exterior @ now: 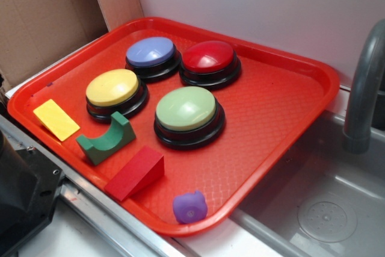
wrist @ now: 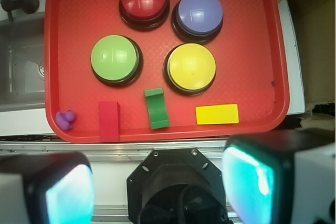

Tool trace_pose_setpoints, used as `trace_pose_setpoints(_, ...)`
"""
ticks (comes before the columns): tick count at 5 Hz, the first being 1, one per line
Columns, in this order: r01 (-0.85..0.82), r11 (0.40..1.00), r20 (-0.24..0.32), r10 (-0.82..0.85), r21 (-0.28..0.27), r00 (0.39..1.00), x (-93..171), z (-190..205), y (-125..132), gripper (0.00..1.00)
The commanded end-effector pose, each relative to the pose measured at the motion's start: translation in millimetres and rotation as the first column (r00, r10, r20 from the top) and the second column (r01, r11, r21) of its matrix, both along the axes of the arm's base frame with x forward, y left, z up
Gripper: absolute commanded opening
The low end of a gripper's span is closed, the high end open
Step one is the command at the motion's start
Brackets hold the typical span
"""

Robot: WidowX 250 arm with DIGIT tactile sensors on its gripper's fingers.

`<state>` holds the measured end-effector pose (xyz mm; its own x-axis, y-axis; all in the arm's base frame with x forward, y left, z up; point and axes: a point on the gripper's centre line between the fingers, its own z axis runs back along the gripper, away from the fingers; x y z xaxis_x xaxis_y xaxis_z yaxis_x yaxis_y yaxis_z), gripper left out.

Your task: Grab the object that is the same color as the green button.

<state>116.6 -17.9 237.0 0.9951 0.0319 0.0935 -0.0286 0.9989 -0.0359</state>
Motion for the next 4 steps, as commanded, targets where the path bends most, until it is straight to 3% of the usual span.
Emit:
trace_pose_setpoints(1, 0.0, 1.0, 0.0, 0.0, 0.0, 1.0, 0.0, 0.0, 0.0, 1.0)
trace_pose_setpoints(2, 0.067, 0.998, 0.011, -0.067, 0.001, 0.998, 6.5, -17.1, -4.2, 1.0)
trace_pose_setpoints(4, 0.136, 0.989, 0.005, -0.137, 0.063, 0.991, 12.8, -50.8, -15.1, 1.0)
